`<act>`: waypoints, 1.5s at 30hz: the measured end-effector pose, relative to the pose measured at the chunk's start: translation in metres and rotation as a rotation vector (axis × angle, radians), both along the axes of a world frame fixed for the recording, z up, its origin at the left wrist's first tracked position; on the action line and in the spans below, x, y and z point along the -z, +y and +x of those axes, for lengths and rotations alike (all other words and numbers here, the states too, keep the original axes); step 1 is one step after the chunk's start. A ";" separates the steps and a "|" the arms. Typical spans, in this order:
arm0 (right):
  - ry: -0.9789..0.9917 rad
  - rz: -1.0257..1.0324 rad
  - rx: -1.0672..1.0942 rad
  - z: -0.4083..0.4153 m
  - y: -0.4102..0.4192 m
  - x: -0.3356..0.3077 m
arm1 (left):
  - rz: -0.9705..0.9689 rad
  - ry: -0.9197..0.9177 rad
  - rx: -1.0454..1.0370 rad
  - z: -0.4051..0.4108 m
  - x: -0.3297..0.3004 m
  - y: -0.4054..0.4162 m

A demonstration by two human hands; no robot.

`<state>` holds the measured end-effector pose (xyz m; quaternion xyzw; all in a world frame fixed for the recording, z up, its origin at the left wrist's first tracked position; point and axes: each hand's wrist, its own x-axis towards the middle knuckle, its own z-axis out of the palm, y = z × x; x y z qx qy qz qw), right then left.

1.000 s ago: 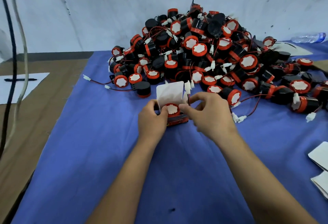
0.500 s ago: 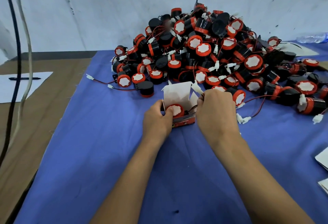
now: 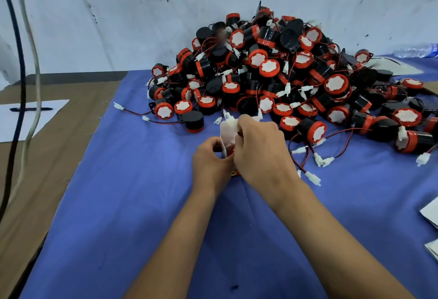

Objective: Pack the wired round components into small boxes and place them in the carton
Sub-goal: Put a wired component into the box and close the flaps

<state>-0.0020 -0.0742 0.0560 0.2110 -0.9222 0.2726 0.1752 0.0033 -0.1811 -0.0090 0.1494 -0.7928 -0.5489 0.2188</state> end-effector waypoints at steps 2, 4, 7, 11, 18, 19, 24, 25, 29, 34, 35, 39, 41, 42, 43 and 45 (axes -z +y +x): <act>0.006 0.036 -0.032 -0.002 0.000 0.000 | 0.053 -0.024 0.010 0.000 -0.002 0.000; 0.025 0.054 -0.002 -0.006 0.003 0.000 | 0.093 -0.036 0.019 0.000 -0.002 0.002; -0.007 0.086 0.036 -0.010 0.001 0.000 | 0.089 -0.050 0.044 0.000 -0.002 0.004; -0.064 0.287 0.060 -0.011 -0.008 0.006 | 0.045 -0.071 0.045 -0.002 -0.001 0.003; -0.096 0.435 -0.032 -0.012 -0.006 0.002 | 0.022 -0.030 0.073 -0.002 0.002 0.003; -0.133 0.422 -0.053 -0.011 -0.007 0.001 | 0.010 -0.030 0.071 -0.003 0.003 0.002; -0.291 0.168 -0.079 -0.009 -0.006 -0.002 | -0.234 -0.072 0.055 -0.011 0.006 -0.001; -0.294 0.127 -0.054 -0.009 -0.008 -0.001 | -0.337 -0.085 0.075 -0.012 0.005 -0.001; -0.265 0.154 0.103 -0.010 -0.021 0.004 | -0.398 -0.058 0.100 -0.009 0.002 0.000; -0.168 0.037 0.218 -0.013 -0.022 0.014 | -0.202 -0.052 0.059 -0.006 0.005 0.001; -0.152 0.006 0.223 -0.013 -0.021 0.014 | -0.185 -0.041 0.071 -0.005 0.005 0.001; -0.067 -0.113 0.136 -0.013 -0.017 0.017 | -0.114 -0.034 0.090 -0.004 0.004 0.003; -0.112 -0.174 0.045 -0.017 -0.012 0.016 | -0.055 -0.026 0.097 -0.002 0.004 0.004; -0.147 -0.185 -0.003 -0.020 -0.009 0.015 | -0.031 -0.028 0.099 -0.002 0.003 0.005; -0.175 -0.179 -0.050 -0.023 -0.004 0.014 | -0.014 -0.028 0.103 -0.001 0.002 0.005; -0.206 -0.121 -0.130 -0.027 0.006 0.012 | -0.009 -0.016 0.111 -0.001 0.003 0.005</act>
